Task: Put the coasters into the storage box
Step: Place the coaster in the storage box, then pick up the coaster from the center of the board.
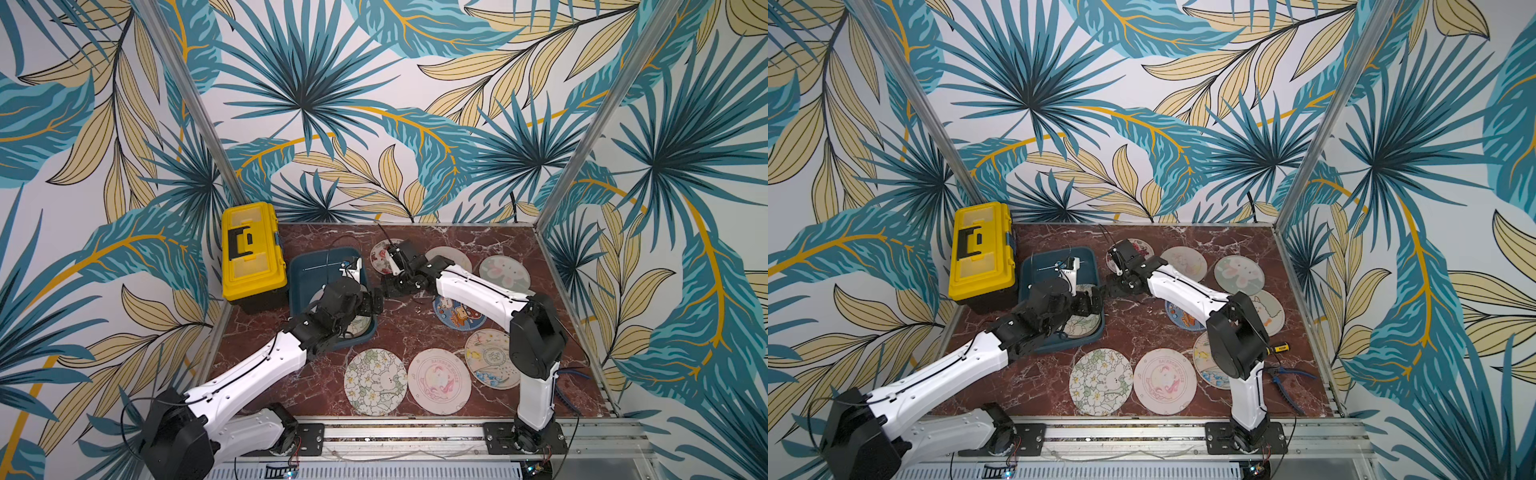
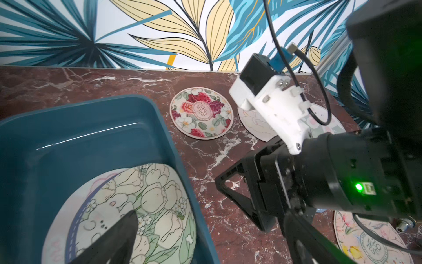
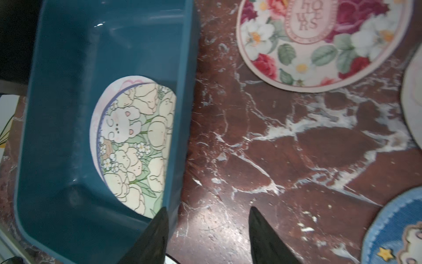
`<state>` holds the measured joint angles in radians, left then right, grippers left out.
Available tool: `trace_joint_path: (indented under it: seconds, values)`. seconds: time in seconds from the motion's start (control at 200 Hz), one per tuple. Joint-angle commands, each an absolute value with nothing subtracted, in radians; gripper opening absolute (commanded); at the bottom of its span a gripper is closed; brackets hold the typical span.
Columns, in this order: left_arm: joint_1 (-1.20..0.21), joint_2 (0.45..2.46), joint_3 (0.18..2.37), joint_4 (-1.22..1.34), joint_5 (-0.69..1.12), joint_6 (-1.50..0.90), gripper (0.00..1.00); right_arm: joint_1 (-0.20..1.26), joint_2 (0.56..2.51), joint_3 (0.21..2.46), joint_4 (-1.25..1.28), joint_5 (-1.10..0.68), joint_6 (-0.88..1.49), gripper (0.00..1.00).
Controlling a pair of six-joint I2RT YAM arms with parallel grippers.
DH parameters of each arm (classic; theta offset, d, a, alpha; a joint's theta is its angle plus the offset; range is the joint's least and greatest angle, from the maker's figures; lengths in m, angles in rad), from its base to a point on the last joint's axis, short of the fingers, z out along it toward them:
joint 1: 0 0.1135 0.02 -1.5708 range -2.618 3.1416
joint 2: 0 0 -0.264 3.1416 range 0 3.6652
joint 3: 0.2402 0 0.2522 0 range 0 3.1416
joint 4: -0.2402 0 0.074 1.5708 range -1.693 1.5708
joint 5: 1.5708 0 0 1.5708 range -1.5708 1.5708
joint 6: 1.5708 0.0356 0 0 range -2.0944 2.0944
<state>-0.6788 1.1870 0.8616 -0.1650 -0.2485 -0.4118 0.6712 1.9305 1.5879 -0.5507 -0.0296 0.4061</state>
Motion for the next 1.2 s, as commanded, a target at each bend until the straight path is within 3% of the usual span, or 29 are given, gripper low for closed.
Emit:
trace_joint_path:
  seconds: [0.0,0.335,0.866,1.197]
  values:
    - [-0.718,1.263,0.959,-0.149,-0.209,-0.378,0.99,0.629,1.869,1.518,-0.533,-0.021,0.433,0.57]
    - [-0.805,1.553,1.167,-0.149,-0.120,-0.361,0.99,0.500,1.751,1.330,-0.510,0.015,0.445,0.60]
    - [-0.831,1.927,1.447,-0.264,0.018,-0.344,1.00,0.308,1.693,1.196,-0.511,0.021,0.418,0.64]
    - [-0.831,2.038,1.540,-0.292,0.112,-0.317,1.00,0.211,1.719,1.180,-0.529,0.032,0.396,0.66]
